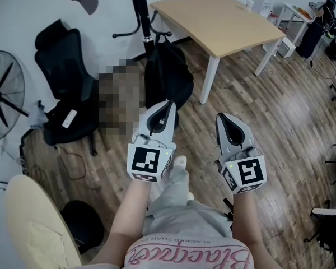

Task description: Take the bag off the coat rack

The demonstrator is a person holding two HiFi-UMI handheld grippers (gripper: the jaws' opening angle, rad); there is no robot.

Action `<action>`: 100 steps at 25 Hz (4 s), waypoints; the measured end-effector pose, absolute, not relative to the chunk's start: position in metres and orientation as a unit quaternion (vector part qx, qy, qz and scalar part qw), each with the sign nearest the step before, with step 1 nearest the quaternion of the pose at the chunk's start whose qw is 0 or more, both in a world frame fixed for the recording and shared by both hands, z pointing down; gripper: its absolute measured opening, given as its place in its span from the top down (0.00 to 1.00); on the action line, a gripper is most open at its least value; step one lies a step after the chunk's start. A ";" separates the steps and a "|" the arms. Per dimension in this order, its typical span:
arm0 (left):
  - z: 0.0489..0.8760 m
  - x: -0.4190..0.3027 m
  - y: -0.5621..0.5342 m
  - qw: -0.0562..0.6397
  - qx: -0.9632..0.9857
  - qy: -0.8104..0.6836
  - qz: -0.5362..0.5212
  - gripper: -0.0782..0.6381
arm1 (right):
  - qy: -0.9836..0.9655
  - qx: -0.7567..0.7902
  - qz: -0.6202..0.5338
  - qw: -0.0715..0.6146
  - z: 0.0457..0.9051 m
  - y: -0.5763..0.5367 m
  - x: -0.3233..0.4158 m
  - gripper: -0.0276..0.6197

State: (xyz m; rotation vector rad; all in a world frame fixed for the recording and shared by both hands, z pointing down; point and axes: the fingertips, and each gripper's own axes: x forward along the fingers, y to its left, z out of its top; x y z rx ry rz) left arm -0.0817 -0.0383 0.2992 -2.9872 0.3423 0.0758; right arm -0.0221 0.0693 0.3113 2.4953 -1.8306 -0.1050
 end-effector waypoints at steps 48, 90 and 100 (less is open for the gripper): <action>0.338 0.053 -0.269 -0.012 -0.972 0.233 -0.016 0.23 | -0.725 0.688 0.024 -0.025 0.328 -0.179 0.152 0.36; 0.465 0.044 -0.248 -0.089 -0.871 0.472 -0.107 0.22 | -0.875 0.468 0.094 0.078 0.454 -0.220 0.177 0.30; 0.498 0.042 -0.263 -0.083 -0.870 0.468 -0.128 0.30 | -0.867 0.477 0.096 0.110 0.492 -0.247 0.172 0.32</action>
